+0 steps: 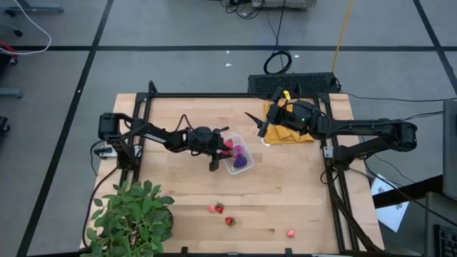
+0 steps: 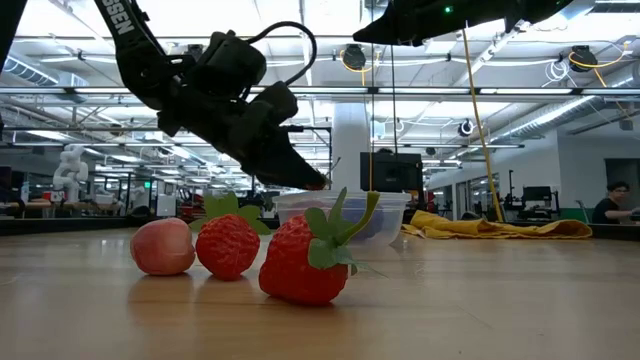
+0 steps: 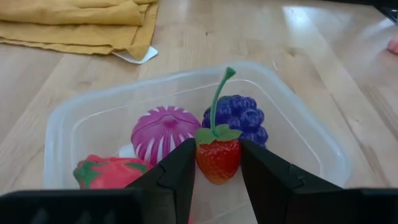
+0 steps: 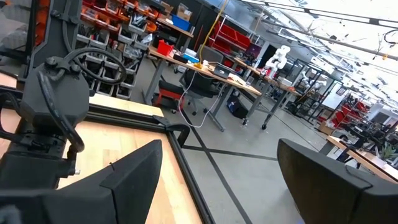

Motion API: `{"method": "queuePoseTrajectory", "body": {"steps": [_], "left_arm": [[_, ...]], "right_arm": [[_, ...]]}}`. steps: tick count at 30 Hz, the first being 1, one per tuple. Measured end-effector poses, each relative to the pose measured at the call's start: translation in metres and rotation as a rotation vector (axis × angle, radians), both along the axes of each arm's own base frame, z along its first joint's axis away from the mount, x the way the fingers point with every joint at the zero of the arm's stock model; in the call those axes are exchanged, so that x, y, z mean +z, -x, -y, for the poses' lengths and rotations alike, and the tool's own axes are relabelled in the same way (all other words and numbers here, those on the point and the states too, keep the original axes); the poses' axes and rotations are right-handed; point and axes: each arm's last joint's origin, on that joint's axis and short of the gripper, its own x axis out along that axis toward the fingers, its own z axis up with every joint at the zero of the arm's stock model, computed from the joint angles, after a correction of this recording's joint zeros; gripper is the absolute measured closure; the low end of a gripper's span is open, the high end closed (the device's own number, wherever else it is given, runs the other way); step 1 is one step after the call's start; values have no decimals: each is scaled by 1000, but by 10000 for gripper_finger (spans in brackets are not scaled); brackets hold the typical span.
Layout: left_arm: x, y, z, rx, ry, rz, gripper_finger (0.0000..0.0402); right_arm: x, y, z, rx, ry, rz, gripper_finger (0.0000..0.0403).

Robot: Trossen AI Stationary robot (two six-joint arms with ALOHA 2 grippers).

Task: Pick and placing Produce into tupperware
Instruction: Put the top left red strawberry into the transparent container

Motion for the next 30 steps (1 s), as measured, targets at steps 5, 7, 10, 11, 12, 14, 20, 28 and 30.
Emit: {"method": "queuePoseTrajectory", "body": {"steps": [5, 7, 10, 11, 12, 14, 20, 28, 30], "left_arm": [[-2, 1, -1, 4, 6, -35, 273], [2, 1, -1, 4, 11, -73, 273], [13, -5, -2, -7, -2, -117, 273], [17, -6, -2, -14, -9, -135, 273], [22, -9, -2, -22, -19, -137, 273], [30, -13, -2, -36, -36, -153, 273], [47, -21, -4, -26, -61, -258, 273], [58, -23, -4, -23, -110, -360, 273], [60, -23, -4, -28, -112, -374, 273]], "right_arm": [[0, 0, 0, 0, 0, 0, 96], [0, 0, 0, 0, 0, 0, 96], [0, 0, 0, 0, 0, -1, 96], [0, 0, 0, 0, 0, -1, 96], [0, 0, 0, -1, 0, -1, 96], [-1, 0, 0, 0, -1, -6, 96], [-2, 0, 0, 0, -2, -26, 96], [-2, 0, 0, 1, 45, -50, 96], [-2, 0, 0, 1, 53, -48, 96]]}}
